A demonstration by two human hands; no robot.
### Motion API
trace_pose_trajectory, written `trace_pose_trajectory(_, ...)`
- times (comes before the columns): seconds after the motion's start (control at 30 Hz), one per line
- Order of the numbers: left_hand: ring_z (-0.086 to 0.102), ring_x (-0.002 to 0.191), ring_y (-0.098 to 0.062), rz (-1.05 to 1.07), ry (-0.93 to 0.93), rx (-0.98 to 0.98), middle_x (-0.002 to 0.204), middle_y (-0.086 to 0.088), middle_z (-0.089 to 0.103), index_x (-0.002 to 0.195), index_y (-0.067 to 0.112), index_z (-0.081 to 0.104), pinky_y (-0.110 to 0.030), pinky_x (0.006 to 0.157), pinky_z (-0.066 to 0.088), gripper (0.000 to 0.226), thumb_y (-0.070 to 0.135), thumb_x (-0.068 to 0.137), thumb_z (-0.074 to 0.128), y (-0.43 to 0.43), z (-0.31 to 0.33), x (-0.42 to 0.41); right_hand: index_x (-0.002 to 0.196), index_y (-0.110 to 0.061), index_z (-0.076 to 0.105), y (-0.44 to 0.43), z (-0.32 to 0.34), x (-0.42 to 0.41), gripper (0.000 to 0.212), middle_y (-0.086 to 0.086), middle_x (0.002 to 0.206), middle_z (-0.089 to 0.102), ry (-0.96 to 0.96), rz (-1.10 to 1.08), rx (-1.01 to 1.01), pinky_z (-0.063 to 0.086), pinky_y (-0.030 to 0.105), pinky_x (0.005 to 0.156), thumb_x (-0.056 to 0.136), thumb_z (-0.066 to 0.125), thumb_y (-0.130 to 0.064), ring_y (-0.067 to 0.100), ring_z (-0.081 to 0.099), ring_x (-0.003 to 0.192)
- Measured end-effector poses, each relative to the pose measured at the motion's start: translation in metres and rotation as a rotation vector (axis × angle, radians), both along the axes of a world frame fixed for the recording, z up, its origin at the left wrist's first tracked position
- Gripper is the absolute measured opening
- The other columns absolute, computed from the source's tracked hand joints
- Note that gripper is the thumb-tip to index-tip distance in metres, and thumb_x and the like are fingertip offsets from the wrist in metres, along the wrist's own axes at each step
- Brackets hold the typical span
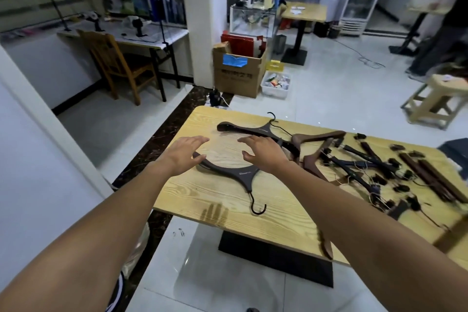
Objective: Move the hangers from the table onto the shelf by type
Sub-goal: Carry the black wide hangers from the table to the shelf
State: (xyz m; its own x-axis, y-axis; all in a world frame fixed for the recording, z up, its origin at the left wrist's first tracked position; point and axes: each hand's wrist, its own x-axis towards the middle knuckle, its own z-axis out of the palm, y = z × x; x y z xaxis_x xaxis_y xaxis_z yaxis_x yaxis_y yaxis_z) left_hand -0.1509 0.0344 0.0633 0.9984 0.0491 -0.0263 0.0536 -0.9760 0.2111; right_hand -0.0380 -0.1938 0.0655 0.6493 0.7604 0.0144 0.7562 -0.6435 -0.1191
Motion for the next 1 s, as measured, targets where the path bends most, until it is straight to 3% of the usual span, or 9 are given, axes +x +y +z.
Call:
trace_pose_trajectory(0.53,0.024,0.14,-0.018,-0.102,0.075,-0.029,0.154,0.003,0.029,0.148,0.024,0.026,-0.03,0.114,0.016,0.055,0.038,0.098,0.044,-0.009,-0.036,0.092,0.143,-0.024,0.038,-0.024,-0.043,0.086,0.048,0.005,0.142,0.048,0.093,-0.158,-0.012,0.036,0.038,0.099,0.098,0.044,-0.035,0.027,0.051,0.122)
trace_pose_trajectory(1.0,0.025,0.141,-0.017,-0.141,0.149,-0.05,0.153,0.003,0.03,0.147,0.027,0.027,-0.033,0.116,0.019,0.055,0.041,0.097,0.044,-0.017,-0.078,0.195,0.144,-0.021,0.037,-0.021,-0.085,0.184,0.048,0.007,0.14,0.048,0.122,-0.207,-0.056,0.034,0.041,0.101,0.098,0.043,-0.034,0.031,0.048,0.123)
